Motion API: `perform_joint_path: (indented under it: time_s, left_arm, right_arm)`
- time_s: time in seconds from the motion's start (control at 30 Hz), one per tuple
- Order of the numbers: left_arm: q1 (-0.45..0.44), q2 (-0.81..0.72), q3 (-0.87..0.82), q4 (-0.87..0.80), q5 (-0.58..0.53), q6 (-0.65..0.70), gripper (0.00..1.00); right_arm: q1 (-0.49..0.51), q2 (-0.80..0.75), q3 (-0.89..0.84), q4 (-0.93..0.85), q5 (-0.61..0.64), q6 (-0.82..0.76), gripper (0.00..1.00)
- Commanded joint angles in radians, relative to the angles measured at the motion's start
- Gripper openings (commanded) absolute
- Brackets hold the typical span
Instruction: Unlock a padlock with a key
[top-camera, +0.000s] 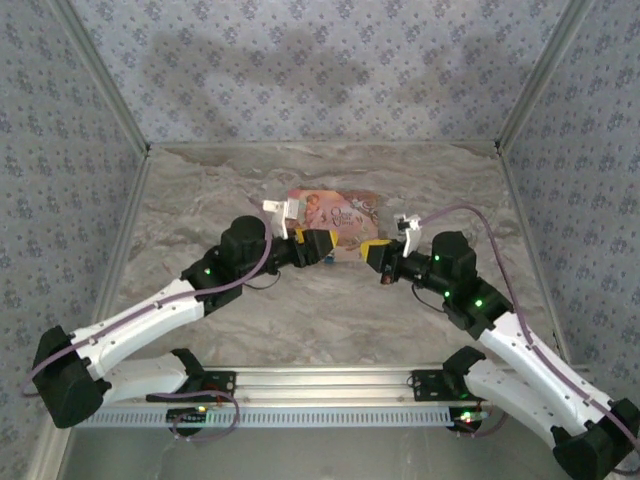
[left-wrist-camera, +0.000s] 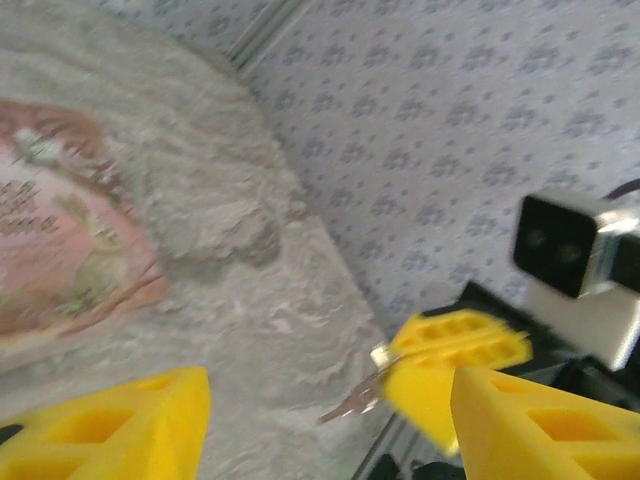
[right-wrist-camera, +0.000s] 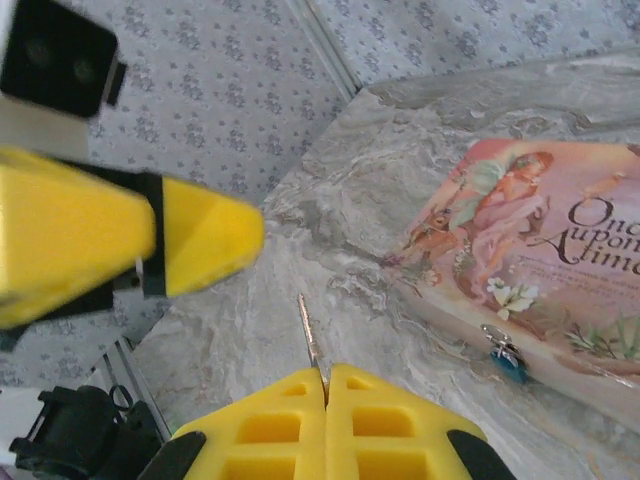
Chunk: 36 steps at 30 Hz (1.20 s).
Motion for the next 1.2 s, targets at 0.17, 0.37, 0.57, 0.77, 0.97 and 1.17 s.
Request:
perform_joint_path:
  time_s: [0.17,0.37,0.57,0.77,0.97,1.17]
  left_arm:
    - [-0.012,0.019,-0.145,0.008,-0.091,-0.016,0.77]
    - [-0.022,0.036,-0.248,0.061,-0.14,-0.02,0.86]
    - [-0.043,0.09,-0.326,0.172,-0.169,-0.011,0.92]
    - [-0.062,0.176,-0.387,0.365,-0.21,0.07,0.98]
    - [-0.063,0.324,-0.375,0.525,-0.203,0.161,0.98]
    - [-0.06,0.493,-0.334,0.69,-0.213,0.266,0.98]
  right_arm:
    - [-0.22,0.093,0.022,0.025,-0.071,0.046,0.0]
    - [-0.306,0.326,0.163,0.049,-0.007,-0.041,0.0]
    - [-0.335,0.657,0.376,0.109,0.037,-0.065,0.0]
    - [-0.327,0.985,0.672,0.058,0.049,-0.084,0.0]
    - [-0.316,1.219,0.933,-0.066,0.067,-0.107,0.0]
    - [-0.296,1.341,1.079,-0.152,0.082,-0.129,0.0]
